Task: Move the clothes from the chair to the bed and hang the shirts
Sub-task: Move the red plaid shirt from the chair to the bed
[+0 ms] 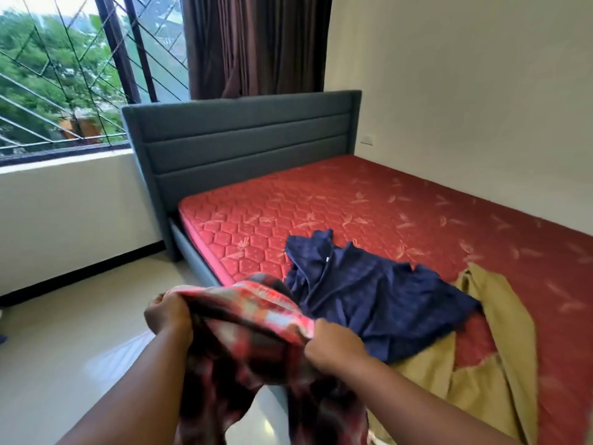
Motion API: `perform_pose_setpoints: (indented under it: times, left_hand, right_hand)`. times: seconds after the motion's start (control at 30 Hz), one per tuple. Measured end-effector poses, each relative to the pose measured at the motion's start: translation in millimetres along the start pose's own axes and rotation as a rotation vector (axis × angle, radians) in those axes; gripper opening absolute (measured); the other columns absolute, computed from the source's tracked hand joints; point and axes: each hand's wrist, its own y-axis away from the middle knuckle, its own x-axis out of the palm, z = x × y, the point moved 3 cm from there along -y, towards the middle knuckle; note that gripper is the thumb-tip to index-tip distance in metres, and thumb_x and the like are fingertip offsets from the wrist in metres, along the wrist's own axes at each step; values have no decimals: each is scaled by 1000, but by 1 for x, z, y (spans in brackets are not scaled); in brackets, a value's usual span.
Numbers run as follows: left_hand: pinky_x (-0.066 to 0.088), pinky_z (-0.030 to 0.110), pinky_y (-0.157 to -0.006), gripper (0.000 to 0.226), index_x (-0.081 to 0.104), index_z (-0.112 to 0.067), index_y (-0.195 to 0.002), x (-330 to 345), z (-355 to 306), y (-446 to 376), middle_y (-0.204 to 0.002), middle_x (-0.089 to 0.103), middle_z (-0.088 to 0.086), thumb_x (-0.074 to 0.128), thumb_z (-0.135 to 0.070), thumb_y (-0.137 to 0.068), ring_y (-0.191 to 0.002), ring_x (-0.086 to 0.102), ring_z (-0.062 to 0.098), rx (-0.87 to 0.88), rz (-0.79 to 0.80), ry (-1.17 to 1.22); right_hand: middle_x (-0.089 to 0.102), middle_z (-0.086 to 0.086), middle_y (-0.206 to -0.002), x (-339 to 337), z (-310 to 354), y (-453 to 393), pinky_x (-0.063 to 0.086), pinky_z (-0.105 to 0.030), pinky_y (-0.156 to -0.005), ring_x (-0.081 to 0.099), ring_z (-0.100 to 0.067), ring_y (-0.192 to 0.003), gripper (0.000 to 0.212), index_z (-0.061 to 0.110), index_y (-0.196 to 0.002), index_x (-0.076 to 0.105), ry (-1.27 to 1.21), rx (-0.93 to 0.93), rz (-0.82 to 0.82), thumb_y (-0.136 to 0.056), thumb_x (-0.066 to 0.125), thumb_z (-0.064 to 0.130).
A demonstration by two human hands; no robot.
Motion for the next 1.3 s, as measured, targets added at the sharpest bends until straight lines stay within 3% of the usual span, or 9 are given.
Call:
perform_pose_setpoints:
  times: [0.13,0.27,0.4,0.53,0.63,0.8,0.9,1.07,1.3]
  left_hand:
    - [51,35,-78,42,63,3,-117,75,-33,-59,-118,64,19,56,-14,-79,-107,62,37,-54,157,-107]
    - [52,42,-88,45,60,6,-120,155,-85,-91,-118,64,23,56,-17,-82,-104,63,37,-2,306,-229]
    - [43,33,-65,28,63,7,-105,264,-160,-75,-86,61,19,44,-9,-92,-78,56,27,260,532,-415]
    - [41,20,-46,9,68,-4,-77,370,-258,-7,-62,62,10,60,-2,-75,-46,52,17,383,849,-184]
    - [47,26,-59,7,72,-11,-69,430,-321,31,-62,63,3,65,-9,-67,-60,57,19,465,1009,99]
    - [52,50,-84,42,70,5,-93,526,-358,44,-100,63,25,59,-9,-56,-87,62,37,446,1154,428]
    - [48,49,-83,61,59,12,-101,582,-333,19,-95,60,22,62,-21,-50,-87,58,33,445,1096,362]
    - [38,32,-62,12,62,-1,-71,577,-213,24,-70,51,10,53,-10,-72,-69,46,18,558,1057,329]
    - [27,23,-48,27,48,-19,-63,488,52,-66,-50,42,-12,56,-45,-69,-48,36,0,943,1379,-634]
  right_hand:
    - [62,-9,-128,-4,26,-58,45,-34,-90,59,-28,-117,61,17,-126,60,174,60,247,-87,48,62]
    - [66,-11,-113,-49,43,-120,47,-33,-81,63,-29,-103,37,9,-123,63,324,81,253,-92,57,29]
    - [59,-10,-136,-157,11,-198,47,-37,-95,58,-27,-122,47,17,-141,50,223,295,121,-95,57,26]
    - [65,-21,-121,-314,-43,-243,50,-37,-87,62,-37,-111,26,3,-114,64,30,286,-527,-93,53,12]
    - [63,-25,-116,-409,-68,-248,45,-41,-85,58,-42,-108,31,6,-113,60,-240,178,-1126,-87,44,2]
    - [63,-3,-101,-472,-86,-266,36,-28,-72,55,-23,-88,39,11,-113,54,-504,-55,-1463,-79,38,0]
    - [57,3,-97,-460,-95,-293,36,-26,-70,54,-18,-86,41,8,-116,49,-609,-116,-1467,-78,36,-1]
    - [50,11,-85,-365,-114,-332,33,-29,-63,49,-15,-75,31,18,-106,43,-807,-142,-1344,-78,40,4]
    - [69,2,-84,-74,-170,-341,46,-40,-72,66,-29,-81,37,25,-102,63,-213,66,-797,-70,48,17]
